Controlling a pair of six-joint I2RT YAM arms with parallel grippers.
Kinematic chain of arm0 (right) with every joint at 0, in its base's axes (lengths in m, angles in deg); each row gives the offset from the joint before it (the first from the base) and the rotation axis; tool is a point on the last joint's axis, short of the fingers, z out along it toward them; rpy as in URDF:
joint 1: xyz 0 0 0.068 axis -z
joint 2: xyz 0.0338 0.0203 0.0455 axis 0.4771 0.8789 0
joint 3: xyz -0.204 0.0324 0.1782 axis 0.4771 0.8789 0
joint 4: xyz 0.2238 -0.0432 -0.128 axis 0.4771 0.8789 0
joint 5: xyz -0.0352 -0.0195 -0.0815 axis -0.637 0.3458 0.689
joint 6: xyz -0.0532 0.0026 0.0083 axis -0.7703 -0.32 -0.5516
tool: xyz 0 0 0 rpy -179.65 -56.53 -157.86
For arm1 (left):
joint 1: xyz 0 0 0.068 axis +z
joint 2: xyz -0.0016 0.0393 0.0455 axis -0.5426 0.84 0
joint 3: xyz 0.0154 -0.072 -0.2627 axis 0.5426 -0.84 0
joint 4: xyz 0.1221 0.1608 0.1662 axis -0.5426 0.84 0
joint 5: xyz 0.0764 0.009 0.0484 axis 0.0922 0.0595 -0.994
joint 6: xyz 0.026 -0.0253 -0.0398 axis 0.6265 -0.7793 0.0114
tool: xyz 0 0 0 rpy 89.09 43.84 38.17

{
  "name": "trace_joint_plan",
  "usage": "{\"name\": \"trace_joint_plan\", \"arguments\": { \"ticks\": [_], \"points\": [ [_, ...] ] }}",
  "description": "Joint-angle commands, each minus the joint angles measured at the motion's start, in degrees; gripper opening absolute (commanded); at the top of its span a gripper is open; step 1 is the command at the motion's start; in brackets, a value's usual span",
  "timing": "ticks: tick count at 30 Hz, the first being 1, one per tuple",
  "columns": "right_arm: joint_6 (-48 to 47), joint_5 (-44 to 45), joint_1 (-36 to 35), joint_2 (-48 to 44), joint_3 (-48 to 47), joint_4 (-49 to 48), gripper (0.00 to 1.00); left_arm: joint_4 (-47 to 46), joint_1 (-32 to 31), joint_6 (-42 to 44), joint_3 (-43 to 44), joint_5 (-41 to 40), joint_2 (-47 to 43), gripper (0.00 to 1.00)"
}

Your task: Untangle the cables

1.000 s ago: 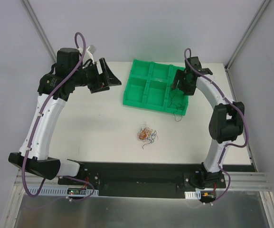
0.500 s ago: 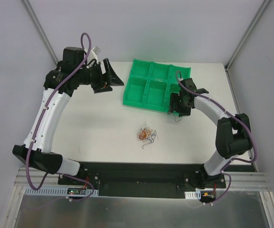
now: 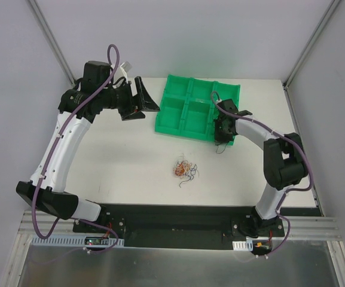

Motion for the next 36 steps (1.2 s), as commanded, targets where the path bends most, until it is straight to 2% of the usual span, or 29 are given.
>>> {"name": "trace_joint_plan", "arguments": {
  "ticks": [1, 6, 10, 13, 18, 31, 36],
  "points": [
    [-0.04, 4.67, 0.45, -5.22, -4.50, 2.77, 0.00, 0.06, -0.19, 0.64, -0.92, 0.63, -2.83, 0.77],
    [0.40, -1.29, 4.40, -4.17, -7.94, -0.55, 0.00, 0.42, -0.10, 2.04, -3.11, -1.30, -5.12, 0.77],
    [0.75, -5.26, 7.04, 1.88, -13.47, -3.02, 0.00, 0.59, -0.10, 2.58, -2.24, -0.51, -3.63, 0.77],
    [1.81, -6.40, 8.10, 6.01, -17.16, -4.25, 0.00, 0.77, -0.19, 2.22, -0.92, 1.07, -3.27, 0.77],
    [0.41, -4.30, 8.80, 10.76, -20.16, -6.80, 0.00, 2.79, -0.10, 4.33, -0.66, -1.39, -5.64, 0.76],
    [-1.97, -2.01, 9.24, 11.04, -14.54, -5.49, 0.00, 4.37, -0.10, 4.33, -1.97, -4.03, -7.67, 0.76],
    [-3.11, -1.05, 9.24, 11.92, -14.80, -3.91, 0.00, 4.28, -0.37, 4.07, -2.33, -2.88, -5.13, 0.75]
  ]
}}
